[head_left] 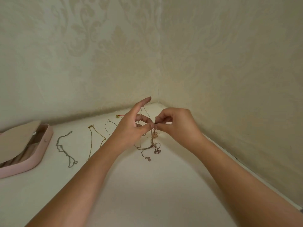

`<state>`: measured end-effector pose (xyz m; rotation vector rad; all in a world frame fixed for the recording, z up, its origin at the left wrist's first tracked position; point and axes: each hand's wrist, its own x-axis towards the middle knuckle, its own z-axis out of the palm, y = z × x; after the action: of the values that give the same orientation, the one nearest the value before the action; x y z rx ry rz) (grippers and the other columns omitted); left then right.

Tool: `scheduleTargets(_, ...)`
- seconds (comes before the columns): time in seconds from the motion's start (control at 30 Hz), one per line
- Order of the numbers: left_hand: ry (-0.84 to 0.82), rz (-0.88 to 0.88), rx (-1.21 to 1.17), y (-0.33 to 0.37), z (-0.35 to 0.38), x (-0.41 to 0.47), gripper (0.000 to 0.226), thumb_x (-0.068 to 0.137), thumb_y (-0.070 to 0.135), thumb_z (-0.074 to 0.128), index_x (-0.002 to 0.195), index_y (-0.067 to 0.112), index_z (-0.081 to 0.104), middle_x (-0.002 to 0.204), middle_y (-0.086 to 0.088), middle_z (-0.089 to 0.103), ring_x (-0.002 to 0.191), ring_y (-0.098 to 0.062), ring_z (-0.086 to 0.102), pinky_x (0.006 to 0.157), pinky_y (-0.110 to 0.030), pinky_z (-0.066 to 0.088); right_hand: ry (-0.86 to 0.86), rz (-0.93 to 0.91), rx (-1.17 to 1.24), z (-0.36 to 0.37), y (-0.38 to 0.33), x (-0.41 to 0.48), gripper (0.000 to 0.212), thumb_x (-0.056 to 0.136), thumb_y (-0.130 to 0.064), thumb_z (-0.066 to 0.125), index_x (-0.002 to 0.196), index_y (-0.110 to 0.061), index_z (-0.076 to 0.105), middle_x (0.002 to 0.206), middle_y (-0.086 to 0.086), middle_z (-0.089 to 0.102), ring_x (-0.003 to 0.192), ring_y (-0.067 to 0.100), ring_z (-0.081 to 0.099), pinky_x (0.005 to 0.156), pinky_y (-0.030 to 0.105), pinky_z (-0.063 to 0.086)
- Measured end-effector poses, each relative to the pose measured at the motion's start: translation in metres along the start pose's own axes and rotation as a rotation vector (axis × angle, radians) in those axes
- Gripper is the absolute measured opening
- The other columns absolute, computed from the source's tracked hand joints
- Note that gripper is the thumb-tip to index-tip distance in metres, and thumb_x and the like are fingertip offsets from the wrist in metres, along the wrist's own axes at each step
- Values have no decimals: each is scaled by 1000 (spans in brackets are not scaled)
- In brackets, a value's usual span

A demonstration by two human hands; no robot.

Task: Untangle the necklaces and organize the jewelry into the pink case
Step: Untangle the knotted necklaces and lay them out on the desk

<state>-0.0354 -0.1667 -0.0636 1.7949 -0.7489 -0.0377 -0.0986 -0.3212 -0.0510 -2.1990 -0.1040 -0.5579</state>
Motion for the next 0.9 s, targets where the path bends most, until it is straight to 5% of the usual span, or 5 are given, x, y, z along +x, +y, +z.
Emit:
scheduleTargets(0.23,14,-42,-47,8,0,-3,64,91,8,58,139,45,39,69,11,62,49,0,47,57,-14,38,-55,-120,2,1,-2,-1,17,77,-8,73,75,-19,60,77,-4,61,71,8,52,70,22,46)
scheduleTargets(0.4,-49,-53,-54,8,2,-4,57,95,6,50,137,44,43,59,2,44,49,-9,32,48,-17,31,-189,-5,-9,7,-3,-3,23,84,-13,63,65,-18,51,63,-5,53,56,7,42,57,24,37)
scheduleTargets(0.63,25,-49,-34,9,1,-2,53,94,10,58,139,33,43,51,14,53,44,0,43,48,-7,34,-51,-74,-23,7,-1,0,13,83,-15,69,74,-12,60,72,-3,60,64,13,54,62,23,44)
scheduleTargets(0.73,87,-39,-20,9,2,-2,57,90,10,63,139,31,42,58,11,63,49,4,52,62,-9,41,-29,-69,-29,5,0,1,10,80,-15,74,76,-13,65,72,-4,62,66,13,58,64,25,49)
scheduleTargets(0.9,90,-41,10,2,5,1,66,85,10,69,138,37,40,66,7,70,67,-12,61,89,-39,50,-58,-71,-167,3,-3,0,11,80,-12,70,76,-16,61,70,-6,56,63,8,51,62,22,42)
